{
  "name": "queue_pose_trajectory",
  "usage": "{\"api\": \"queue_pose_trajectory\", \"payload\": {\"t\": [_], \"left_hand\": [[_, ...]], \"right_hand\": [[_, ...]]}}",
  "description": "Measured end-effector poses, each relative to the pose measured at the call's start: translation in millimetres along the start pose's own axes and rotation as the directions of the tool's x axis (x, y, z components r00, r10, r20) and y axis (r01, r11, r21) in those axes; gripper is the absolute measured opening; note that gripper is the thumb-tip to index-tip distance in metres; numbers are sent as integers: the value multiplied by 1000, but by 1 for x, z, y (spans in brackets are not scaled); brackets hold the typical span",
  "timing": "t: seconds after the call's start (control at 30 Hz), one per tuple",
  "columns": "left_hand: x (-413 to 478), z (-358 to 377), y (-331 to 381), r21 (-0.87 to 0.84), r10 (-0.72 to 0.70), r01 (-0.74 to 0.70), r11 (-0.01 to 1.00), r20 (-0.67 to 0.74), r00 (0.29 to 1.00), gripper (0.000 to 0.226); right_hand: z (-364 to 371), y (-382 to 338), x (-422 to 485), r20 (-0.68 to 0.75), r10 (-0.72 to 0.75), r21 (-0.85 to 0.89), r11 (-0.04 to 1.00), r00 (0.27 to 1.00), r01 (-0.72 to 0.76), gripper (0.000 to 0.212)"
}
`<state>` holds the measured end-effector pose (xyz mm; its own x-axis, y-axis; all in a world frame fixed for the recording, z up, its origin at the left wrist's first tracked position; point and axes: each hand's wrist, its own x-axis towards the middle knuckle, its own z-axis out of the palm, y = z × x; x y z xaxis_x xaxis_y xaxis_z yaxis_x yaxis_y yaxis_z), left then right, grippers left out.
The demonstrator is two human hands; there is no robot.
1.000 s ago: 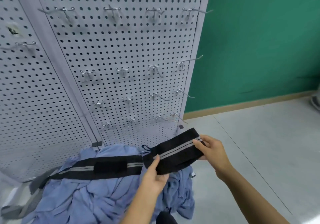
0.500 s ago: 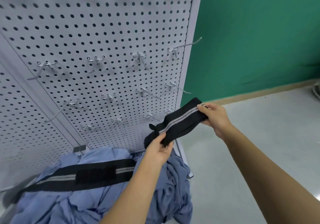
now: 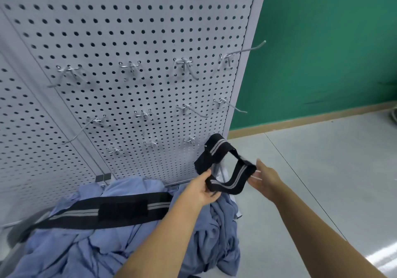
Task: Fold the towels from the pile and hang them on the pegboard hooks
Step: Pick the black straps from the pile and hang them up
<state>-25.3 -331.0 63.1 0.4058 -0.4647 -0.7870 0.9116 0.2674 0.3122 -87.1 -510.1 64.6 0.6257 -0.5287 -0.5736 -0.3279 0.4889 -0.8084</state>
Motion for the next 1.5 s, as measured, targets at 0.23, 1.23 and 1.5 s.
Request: {"api": "queue_pose_trajectory", "payload": {"t": [0.23, 1.23, 1.5], "left_hand": [[-60, -33, -2, 192, 79, -58, 980, -104, 991, 18], [5, 4, 29, 555, 342, -423, 716, 250, 906, 24], [-32, 6, 0, 694, 360, -313, 648, 83, 929, 13]], "right_hand": [[-3, 21, -61, -6, -4, -93, 996, 1000, 4, 30], [12, 9, 5, -44, -513, -516, 746, 857, 421, 32], [-8, -87, -87, 73, -541, -448, 733, 838, 512, 35]]}}
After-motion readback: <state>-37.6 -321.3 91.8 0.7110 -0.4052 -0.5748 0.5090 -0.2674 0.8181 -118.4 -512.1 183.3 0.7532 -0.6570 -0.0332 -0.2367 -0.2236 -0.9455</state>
